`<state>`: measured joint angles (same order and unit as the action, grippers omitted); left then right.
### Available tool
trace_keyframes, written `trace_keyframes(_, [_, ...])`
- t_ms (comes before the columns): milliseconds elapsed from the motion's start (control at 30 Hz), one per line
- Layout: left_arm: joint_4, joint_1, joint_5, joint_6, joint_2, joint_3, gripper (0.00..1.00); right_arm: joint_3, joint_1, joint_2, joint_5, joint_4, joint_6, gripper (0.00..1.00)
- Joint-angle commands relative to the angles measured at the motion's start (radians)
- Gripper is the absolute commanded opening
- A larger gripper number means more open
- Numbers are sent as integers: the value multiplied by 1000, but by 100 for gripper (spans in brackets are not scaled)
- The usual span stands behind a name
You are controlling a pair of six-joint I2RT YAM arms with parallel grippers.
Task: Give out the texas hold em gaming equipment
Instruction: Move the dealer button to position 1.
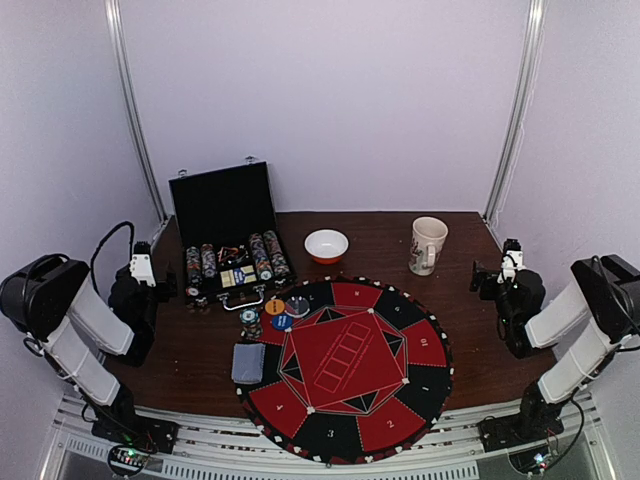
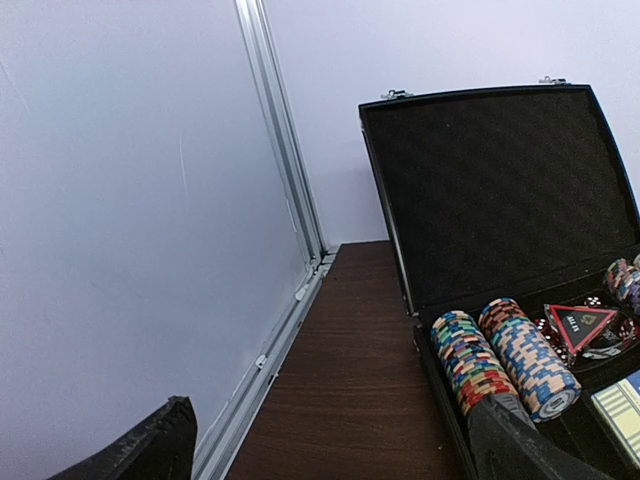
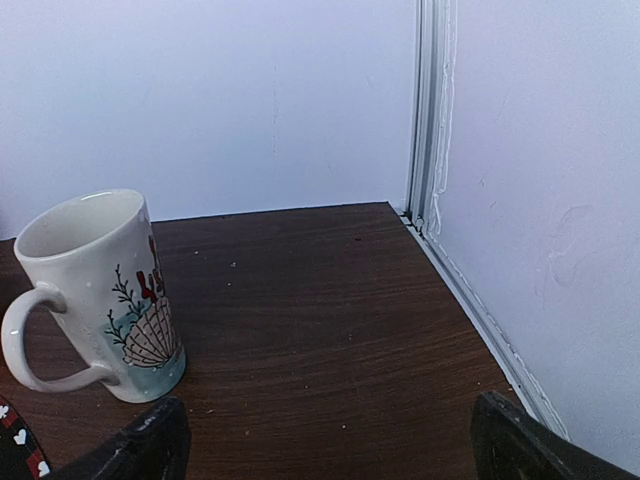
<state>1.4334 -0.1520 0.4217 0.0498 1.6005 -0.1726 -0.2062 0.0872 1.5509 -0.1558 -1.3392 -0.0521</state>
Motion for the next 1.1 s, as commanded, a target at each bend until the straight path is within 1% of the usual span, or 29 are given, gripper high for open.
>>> trace_keyframes(0, [7,8,-23,-17,-15,-16,98,-16,-5,4,2,-8,-5,100])
trace_keyframes(67, [-27,31,-54,-31,-18,-32,98,-15,-6,4,3,-8,-5,100])
trace_keyframes(133, [-76,75,-119,-72,-29,-56,98,-15,-6,5,2,-8,-5,100])
trace_keyframes(267, [-62,77,-122,-68,-30,-51,98,-23,-22,4,37,8,-18,100])
trace_keyframes(300, [-56,76,-106,-69,-34,-49,98,-20,-24,3,40,4,-20,100])
trace_keyframes(333, [-89,72,-61,-88,-53,-53,98,-26,-25,-4,31,11,-25,100])
trace_keyframes(367, [-100,70,-55,-90,-66,-45,98,-42,-27,-30,-6,62,-41,100])
trace_keyframes(400, [-41,60,-44,-74,-56,-32,98,-66,-28,-82,-52,151,-59,100])
trace_keyframes(433, [38,30,-21,-51,-49,25,98,-94,-31,-142,-91,252,-80,100])
trace_keyframes(467, [108,5,6,-26,-46,50,98,-110,-38,-198,-115,318,-100,100])
trace_keyframes(500, [141,-21,19,0,-40,69,98,-113,-47,-259,-118,339,-110,100])
trace_keyframes(567, [263,-45,42,43,-11,98,98,-133,-63,-373,-100,384,-108,100])
trace_keyframes(633, [274,-49,38,43,-16,112,98,-215,-68,-458,-72,518,-111,100])
trace_keyframes(700, [312,-52,27,47,-13,129,98,-324,-70,-503,-8,664,-108,100])
trace_keyframes(733, [358,-62,50,74,-12,139,98,-376,-69,-511,39,730,-108,100])
trace_keyframes(767, [351,-89,113,94,-41,143,98,-428,-69,-513,88,783,-108,100])
trace_keyframes(800, [284,-101,104,105,-106,144,98,-472,-69,-514,144,832,-111,100])
trace_keyframes(833, [169,-102,69,103,-187,129,98,-515,-68,-512,204,886,-116,100])
trace_keyframes(867, [17,-102,40,110,-282,75,98,-570,-67,-509,254,918,-124,100])
trace_keyframes(900, [-134,-103,32,111,-339,19,98,-607,-62,-503,293,958,-136,100])
trace_keyframes(967, [-368,-103,86,30,-410,-98,98,-685,-42,-487,325,1038,-164,100])
trace_keyframes(1000, [-488,-103,83,-27,-438,-142,98,-718,-26,-478,328,1072,-177,100])
trace_keyframes(1067, [-656,-109,-2,-100,-488,-243,98,-775,17,-459,335,1130,-198,100])
